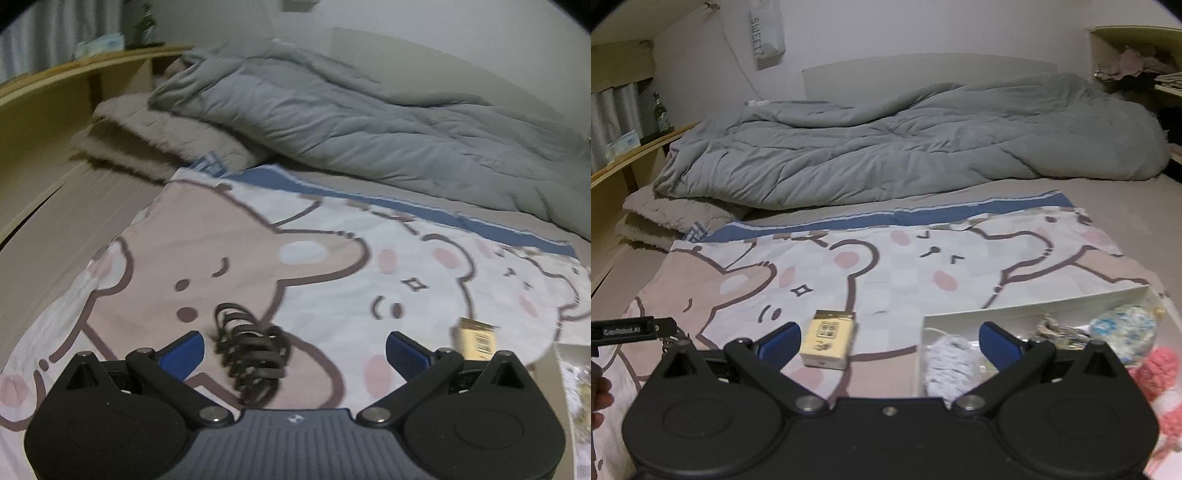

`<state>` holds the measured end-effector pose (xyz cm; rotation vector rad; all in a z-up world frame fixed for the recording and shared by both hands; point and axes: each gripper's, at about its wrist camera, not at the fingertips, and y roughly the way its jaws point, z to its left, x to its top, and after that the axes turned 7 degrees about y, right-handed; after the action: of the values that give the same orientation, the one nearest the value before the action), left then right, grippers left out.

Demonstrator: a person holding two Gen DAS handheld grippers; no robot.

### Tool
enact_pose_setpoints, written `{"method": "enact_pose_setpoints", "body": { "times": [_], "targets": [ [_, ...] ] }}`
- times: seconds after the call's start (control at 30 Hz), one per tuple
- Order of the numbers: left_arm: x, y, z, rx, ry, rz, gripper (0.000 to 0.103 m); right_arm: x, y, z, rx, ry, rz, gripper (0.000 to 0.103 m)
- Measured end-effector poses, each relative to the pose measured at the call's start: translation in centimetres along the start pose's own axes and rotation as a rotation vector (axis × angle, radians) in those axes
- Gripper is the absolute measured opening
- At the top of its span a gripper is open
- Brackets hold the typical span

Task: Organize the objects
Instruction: 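Move both tools back toward the claw clip and yellow box, then grasp the black claw clip with the left tool while the right tool grasps the yellow tissue pack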

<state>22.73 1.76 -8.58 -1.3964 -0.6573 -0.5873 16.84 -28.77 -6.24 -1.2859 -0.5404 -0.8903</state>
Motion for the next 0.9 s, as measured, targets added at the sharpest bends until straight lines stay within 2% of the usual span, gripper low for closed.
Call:
{"method": "enact_pose_setpoints", "body": {
  "times": [0.23,0.57,0.7,0.9],
  "targets": [
    [-0.4,2.6,1.4,0.057,-0.048,0.038,0.103,-0.3,2.8,2.2,0.020,-0.023,0.021,0.103],
    [-1.3,6.2,4.1,0.142,-0.103,0.135,0.103,-0.9,6.5,4.5,0.069,-0.031,0.050,0.103],
    [-1.6,6.2,6.0,0.093,-0.164,0.144,0.103,-1.1,7.8,5.1,0.081,-0.025,0.066,0.103],
    [-1.7,5.0,7.9,0.083,-0.130,0.147,0.103,-1.5,9.2,5.8,0.091,0.005,0.082,0.102]
  ]
}}
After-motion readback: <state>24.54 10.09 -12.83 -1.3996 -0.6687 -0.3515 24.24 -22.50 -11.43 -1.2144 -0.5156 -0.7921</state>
